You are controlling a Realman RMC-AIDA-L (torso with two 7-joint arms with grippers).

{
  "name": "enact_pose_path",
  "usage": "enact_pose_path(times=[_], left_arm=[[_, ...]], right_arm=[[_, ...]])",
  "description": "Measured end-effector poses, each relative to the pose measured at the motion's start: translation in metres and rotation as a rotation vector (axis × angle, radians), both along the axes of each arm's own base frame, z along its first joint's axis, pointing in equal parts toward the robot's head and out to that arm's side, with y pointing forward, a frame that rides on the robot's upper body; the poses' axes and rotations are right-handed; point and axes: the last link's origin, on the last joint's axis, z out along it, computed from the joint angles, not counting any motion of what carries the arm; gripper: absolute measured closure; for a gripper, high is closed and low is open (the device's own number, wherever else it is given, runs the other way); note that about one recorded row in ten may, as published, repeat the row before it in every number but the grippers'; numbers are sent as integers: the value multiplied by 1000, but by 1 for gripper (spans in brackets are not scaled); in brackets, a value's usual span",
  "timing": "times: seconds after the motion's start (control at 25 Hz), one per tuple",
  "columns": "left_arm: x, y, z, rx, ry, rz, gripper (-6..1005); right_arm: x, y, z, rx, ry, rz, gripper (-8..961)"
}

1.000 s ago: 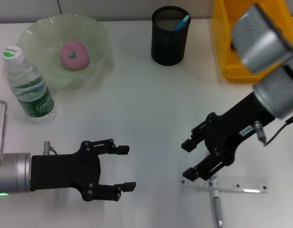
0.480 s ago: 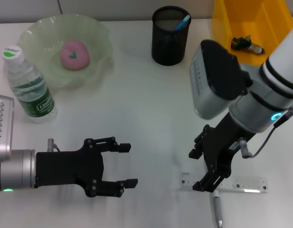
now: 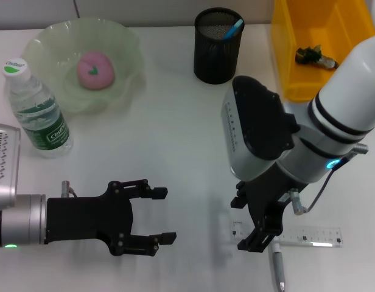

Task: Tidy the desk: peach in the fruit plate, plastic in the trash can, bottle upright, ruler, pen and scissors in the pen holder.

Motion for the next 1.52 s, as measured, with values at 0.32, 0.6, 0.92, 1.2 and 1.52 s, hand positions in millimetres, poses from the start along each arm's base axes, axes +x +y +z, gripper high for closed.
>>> enact_pose_path(times=[0.32,0.6,0.92,1.2,1.52], left_arm=[[-2,-1,0,3,4,7,187],[-3,-2,-1,2,9,12,187],[-3,-1,-2,5,5,15,187],[-2,0,-2,10,3,13,187],[1,1,-2,8,-1,5,187]], right_arm=[[1,-4,-12,5,-8,22,184],[3,-6,-17,2,-20,32,185],[3,-6,-17,11,-21,26,198],[3,-5,-17,16,-19,25,228],[3,-5,-18,19,-16,28,390]])
